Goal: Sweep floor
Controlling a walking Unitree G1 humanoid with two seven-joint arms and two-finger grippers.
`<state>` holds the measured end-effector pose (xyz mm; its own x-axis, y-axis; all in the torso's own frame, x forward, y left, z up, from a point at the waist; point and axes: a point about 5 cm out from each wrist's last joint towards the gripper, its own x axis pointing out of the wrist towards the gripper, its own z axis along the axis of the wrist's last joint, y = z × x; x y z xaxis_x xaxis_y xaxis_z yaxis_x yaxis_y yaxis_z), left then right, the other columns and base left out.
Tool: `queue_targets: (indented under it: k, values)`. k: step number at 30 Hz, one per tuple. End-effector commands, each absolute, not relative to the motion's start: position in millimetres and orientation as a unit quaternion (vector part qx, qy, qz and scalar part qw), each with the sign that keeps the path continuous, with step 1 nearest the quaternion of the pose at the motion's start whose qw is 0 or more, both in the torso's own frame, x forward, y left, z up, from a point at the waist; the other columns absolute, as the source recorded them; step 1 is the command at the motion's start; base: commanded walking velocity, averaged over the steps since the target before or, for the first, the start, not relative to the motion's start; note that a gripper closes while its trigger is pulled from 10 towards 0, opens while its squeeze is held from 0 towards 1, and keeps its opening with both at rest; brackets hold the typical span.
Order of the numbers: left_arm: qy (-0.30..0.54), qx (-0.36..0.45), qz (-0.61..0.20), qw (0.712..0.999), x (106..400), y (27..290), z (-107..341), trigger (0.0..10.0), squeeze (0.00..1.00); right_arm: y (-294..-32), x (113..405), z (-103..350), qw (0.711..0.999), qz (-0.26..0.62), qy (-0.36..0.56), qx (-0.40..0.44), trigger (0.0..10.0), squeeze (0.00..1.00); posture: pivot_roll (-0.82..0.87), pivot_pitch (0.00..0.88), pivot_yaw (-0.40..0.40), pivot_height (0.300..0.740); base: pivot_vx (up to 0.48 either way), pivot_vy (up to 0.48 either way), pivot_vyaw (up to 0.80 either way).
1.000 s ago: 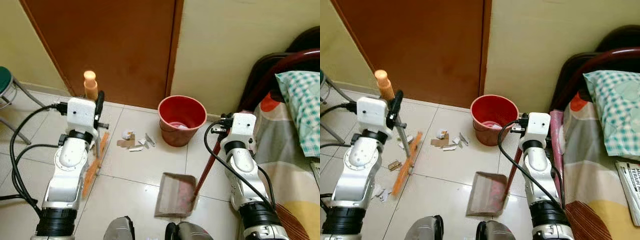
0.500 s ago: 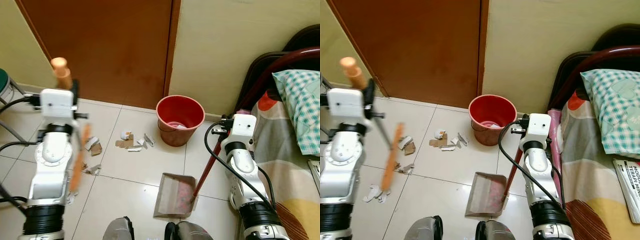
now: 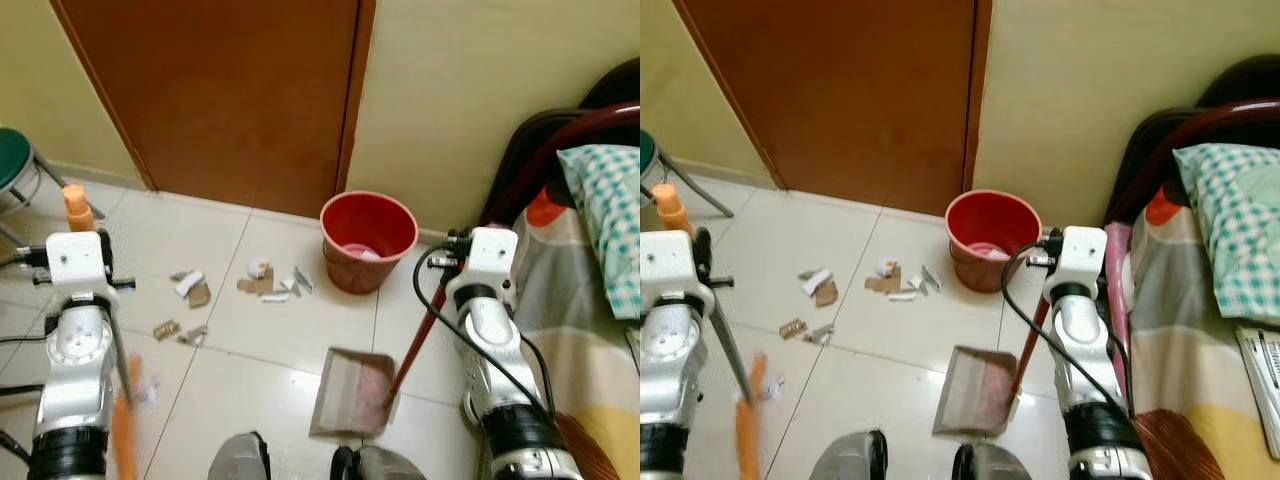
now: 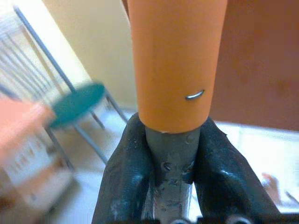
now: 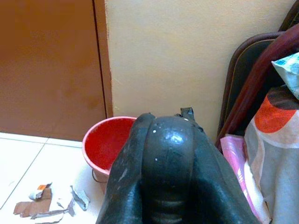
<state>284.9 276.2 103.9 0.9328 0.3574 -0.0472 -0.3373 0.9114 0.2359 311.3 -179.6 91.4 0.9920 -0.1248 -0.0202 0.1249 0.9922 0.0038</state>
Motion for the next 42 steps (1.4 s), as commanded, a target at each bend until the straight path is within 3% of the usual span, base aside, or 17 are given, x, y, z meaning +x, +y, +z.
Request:
queue_targets:
  k: [1,6,12,21,25,30,36,42]
  values:
    - [0.023,0.115,0.170,0.978,290.0,275.0,111.3,10.0,0.00,-181.2,310.0,93.5,0.998,-0.066,0.004,0.007,10.0,0.00,0.00,0.137,-0.018,0.740,0.000,0.000,0.00]
    - [0.040,0.095,0.131,0.986,309.5,257.0,102.0,10.0,0.00,-179.5,310.2,93.7,0.998,-0.066,0.004,0.010,10.0,0.00,-0.01,0.134,-0.023,0.740,0.000,0.000,0.00]
    - [0.022,0.061,0.013,0.998,331.3,200.1,106.1,10.0,0.00,-178.8,312.9,95.6,0.998,-0.068,0.003,0.010,10.0,0.00,-0.02,0.135,-0.022,0.740,0.000,0.000,0.00]
    - [-0.016,0.036,-0.039,0.998,337.2,151.9,117.1,10.0,0.00,-169.1,311.9,92.1,0.998,-0.055,0.009,0.020,10.0,0.00,-0.02,0.128,-0.021,0.740,0.000,0.000,0.00]
    - [-0.021,0.040,-0.028,0.999,338.7,151.5,120.3,10.0,0.00,-166.5,311.1,89.6,0.998,-0.053,0.013,0.019,10.0,0.00,-0.02,0.128,-0.017,0.740,0.000,0.000,0.00]
    - [-0.027,-0.012,-0.021,0.999,341.1,142.1,127.9,10.0,0.00,-165.0,312.4,85.3,0.998,-0.059,0.024,0.018,10.0,0.00,-0.02,0.125,-0.011,0.740,0.000,0.000,0.00]
    - [-0.044,-0.072,-0.086,0.993,336.9,113.2,150.3,10.0,0.00,-160.5,325.3,85.4,0.996,-0.076,0.036,0.001,10.0,0.00,-0.01,0.124,-0.006,0.740,0.000,0.000,0.00]
    - [-0.043,-0.077,-0.098,0.991,332.1,111.3,158.4,10.0,0.00,-157.5,340.6,89.3,0.994,-0.095,0.056,-0.025,10.0,0.00,0.00,0.123,-0.006,0.740,0.000,0.000,0.00]
